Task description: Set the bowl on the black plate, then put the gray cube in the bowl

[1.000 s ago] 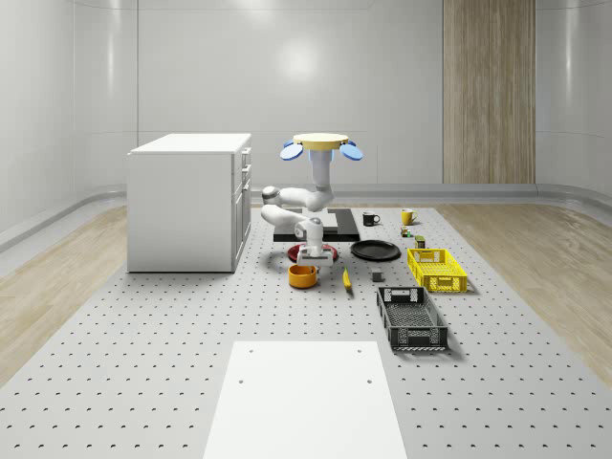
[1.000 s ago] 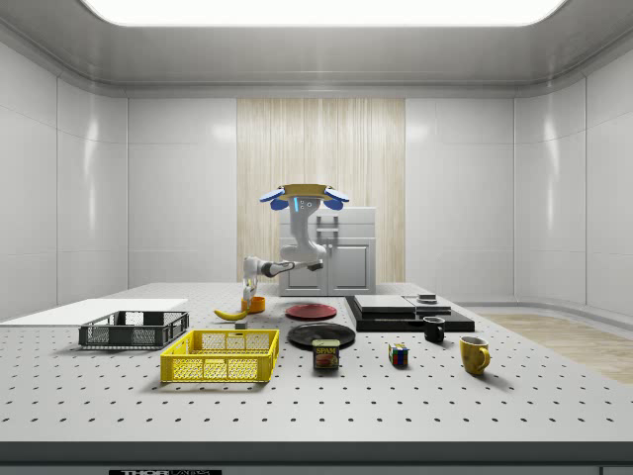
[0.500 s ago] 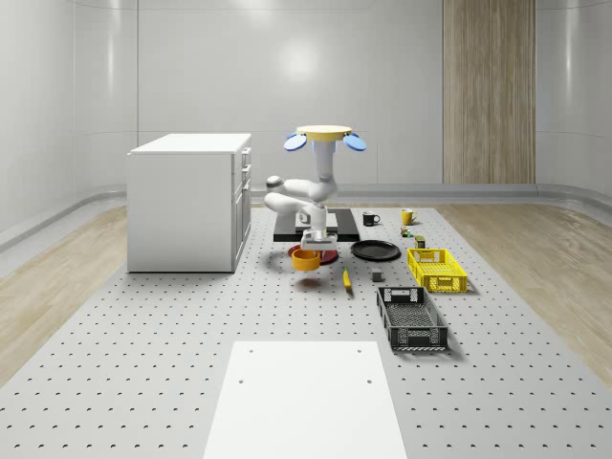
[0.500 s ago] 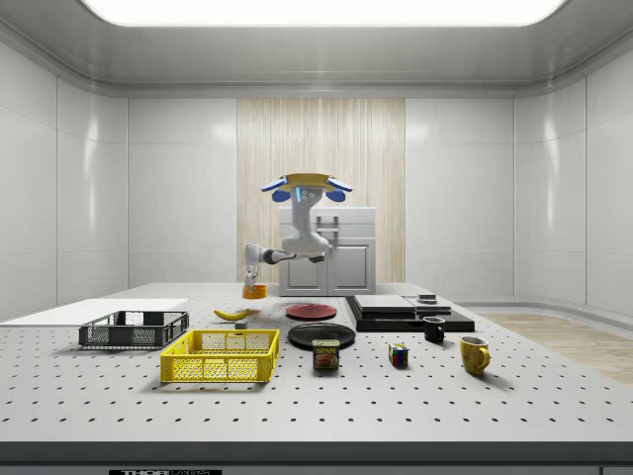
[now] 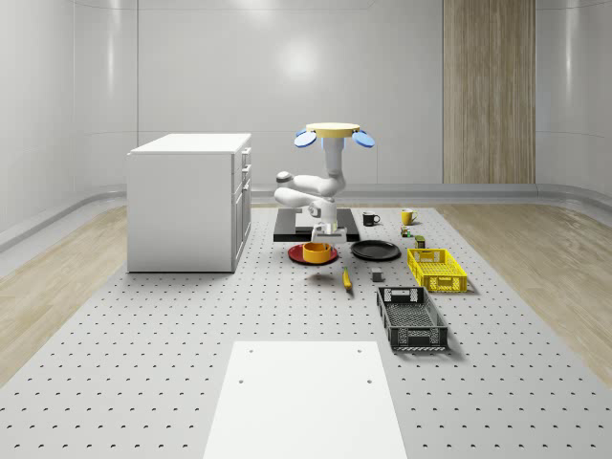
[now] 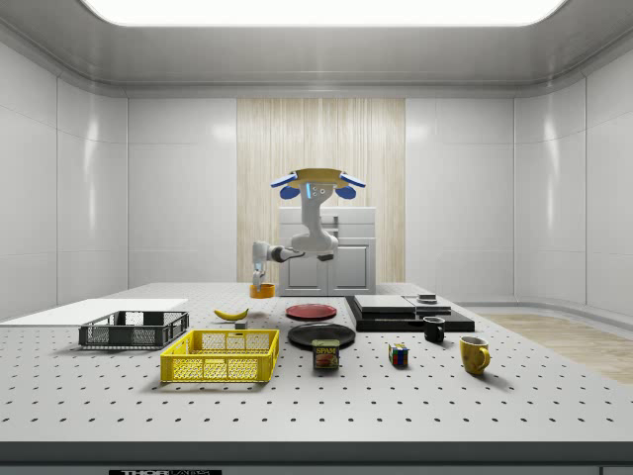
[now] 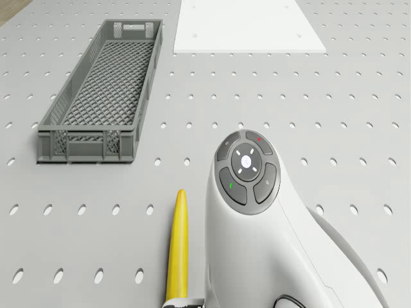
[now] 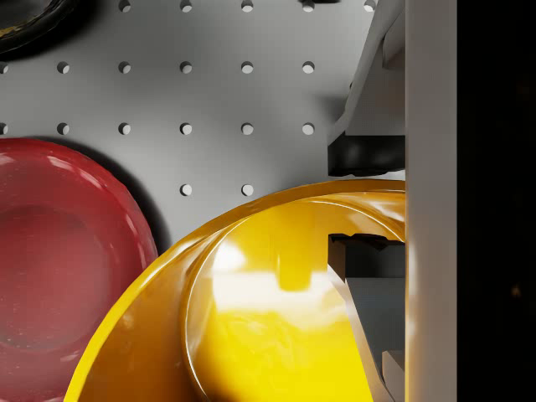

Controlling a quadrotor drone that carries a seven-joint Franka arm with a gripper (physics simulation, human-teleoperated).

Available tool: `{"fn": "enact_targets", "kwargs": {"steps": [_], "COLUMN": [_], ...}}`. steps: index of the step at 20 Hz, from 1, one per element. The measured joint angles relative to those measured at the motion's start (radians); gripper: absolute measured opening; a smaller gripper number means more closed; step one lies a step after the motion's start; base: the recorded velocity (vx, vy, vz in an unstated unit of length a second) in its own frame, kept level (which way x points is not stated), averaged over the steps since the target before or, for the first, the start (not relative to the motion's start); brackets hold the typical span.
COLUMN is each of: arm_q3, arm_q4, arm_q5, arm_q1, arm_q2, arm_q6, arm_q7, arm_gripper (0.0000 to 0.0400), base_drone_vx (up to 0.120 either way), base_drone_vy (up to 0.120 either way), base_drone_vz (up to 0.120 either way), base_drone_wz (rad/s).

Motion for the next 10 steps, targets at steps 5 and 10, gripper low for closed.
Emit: {"fn": "enact_targets", "kwargs": {"steps": [5, 10], "arm_q3": [0.001, 0.002], "arm_q4": [0.0, 0.0], "arm_q5": [0.002, 0.004], "arm_q1": [-0.001, -0.002], "arm_q2": [-0.003, -0.006], "arm_q6": [0.003, 0.006], "arm_q7": [0.001, 0.001], "arm_gripper": [0.01, 0.01], "base_drone_vx": [-0.12, -0.12], "base_drone_vy": [0.12, 0.12], "base_drone_vz": [0.0, 0.0], "base_drone_wz": [0.0, 0.0]}}
